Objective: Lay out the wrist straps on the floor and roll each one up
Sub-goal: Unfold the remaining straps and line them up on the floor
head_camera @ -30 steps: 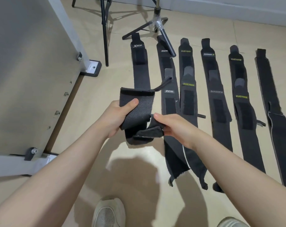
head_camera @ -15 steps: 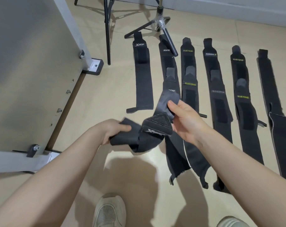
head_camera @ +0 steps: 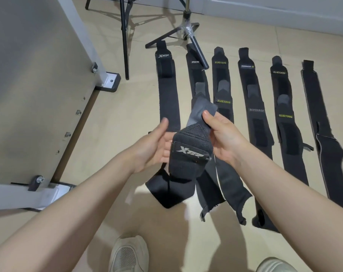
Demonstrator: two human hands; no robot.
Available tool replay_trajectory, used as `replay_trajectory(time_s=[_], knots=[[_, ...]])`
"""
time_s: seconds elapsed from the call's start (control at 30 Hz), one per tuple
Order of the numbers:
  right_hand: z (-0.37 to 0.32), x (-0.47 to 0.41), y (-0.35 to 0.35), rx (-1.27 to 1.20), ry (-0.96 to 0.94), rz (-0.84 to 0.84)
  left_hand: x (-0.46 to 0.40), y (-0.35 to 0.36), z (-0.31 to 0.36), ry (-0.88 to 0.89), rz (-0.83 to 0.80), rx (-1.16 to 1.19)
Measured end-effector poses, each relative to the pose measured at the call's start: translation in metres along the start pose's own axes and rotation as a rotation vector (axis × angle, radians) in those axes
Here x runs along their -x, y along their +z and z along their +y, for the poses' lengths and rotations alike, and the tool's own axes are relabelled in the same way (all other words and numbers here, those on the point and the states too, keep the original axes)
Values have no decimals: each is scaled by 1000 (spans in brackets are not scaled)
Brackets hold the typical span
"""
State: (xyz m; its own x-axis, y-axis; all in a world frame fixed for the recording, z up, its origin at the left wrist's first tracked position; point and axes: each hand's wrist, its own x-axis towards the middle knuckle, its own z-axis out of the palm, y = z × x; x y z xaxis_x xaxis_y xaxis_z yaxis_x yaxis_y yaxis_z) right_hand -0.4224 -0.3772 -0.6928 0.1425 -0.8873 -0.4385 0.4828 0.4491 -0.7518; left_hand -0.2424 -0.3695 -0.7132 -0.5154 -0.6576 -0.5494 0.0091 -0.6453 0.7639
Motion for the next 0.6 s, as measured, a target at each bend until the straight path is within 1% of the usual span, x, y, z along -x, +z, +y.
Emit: replay_trajectory(time_s=[0.07,0.13,0.2,0.27,0.33,0.4,0.47,0.6], knots=[[-6,-2,0,-45,-16,48,3,12,4,59,-49,-26],[-13,-9,1,-73,-34,114,1,17,6,179,-30,34],[-17,-18,4,-74,-20,172,-1,16,10,254,13,120],[-17,-27,10,-53,0,174,-6,11,12,279,72,141],[-14,-36,14,-23,-22,112,-14,4,10,279,155,108],[-9,-49,19,60,-36,48,-28,-7,7,292,253,67],[-5,-67,22,215,-34,54,-47,-20,2,303,333,17],[-1,-109,29,466,-67,225,-91,-50,0,305,433,-115]])
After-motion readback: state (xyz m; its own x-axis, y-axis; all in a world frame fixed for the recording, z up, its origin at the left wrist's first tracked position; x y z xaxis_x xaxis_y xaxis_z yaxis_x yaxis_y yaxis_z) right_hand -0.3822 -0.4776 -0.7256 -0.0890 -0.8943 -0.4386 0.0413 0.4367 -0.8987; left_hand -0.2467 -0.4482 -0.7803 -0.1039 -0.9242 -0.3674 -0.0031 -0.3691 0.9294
